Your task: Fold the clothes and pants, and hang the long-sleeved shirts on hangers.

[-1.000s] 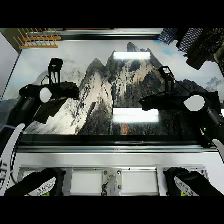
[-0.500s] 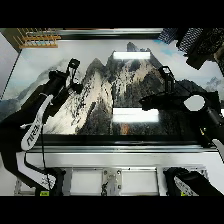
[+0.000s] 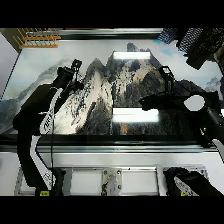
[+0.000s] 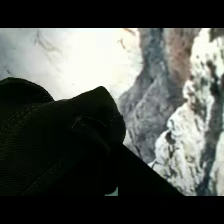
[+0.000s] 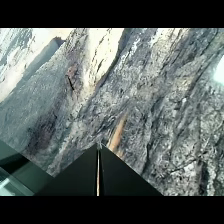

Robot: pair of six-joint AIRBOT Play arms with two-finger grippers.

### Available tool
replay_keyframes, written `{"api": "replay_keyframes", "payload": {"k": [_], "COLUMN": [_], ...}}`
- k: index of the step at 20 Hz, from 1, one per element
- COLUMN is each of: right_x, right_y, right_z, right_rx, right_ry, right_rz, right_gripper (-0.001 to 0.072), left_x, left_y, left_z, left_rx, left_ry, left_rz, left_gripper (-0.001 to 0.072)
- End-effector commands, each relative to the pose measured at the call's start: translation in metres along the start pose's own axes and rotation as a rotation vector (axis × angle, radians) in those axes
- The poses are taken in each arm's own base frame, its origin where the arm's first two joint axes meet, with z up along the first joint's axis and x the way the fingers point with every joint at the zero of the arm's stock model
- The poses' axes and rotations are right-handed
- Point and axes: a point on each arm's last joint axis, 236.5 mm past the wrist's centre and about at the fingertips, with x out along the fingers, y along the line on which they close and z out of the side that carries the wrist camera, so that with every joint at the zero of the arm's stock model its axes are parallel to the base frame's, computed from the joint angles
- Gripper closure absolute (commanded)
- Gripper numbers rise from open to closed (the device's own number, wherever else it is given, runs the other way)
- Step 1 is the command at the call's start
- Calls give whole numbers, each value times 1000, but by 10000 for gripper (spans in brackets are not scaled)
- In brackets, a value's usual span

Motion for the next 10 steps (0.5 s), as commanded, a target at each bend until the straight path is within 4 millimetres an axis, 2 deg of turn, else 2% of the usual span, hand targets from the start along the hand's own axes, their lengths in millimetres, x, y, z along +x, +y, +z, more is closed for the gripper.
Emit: {"api": "replay_keyframes", "payload": {"k": [1,3,6,8,10], "right_x": [0,0,0,-2,-21], "right_y": [0,0,7,9,-16], "right_z": [0,0,3,12,42], "right_rx": [0,0,26,47,40], "right_ry": [1,1,-13,-48,-156], "right_rz": [0,0,28,39,-38], "right_gripper": [691,691,692,692,693], "left_x": [-12,-45,-130,-209,-297], "left_y": [10,7,-19,-40,-57], "left_z": [5,27,78,110,135], "left_rx": [-48,-48,-19,2,10], "left_ry": [12,-55,-255,-420,-610], "left_rz": [13,9,-20,-53,-98], "left_gripper": [687,687,686,687,687]}}
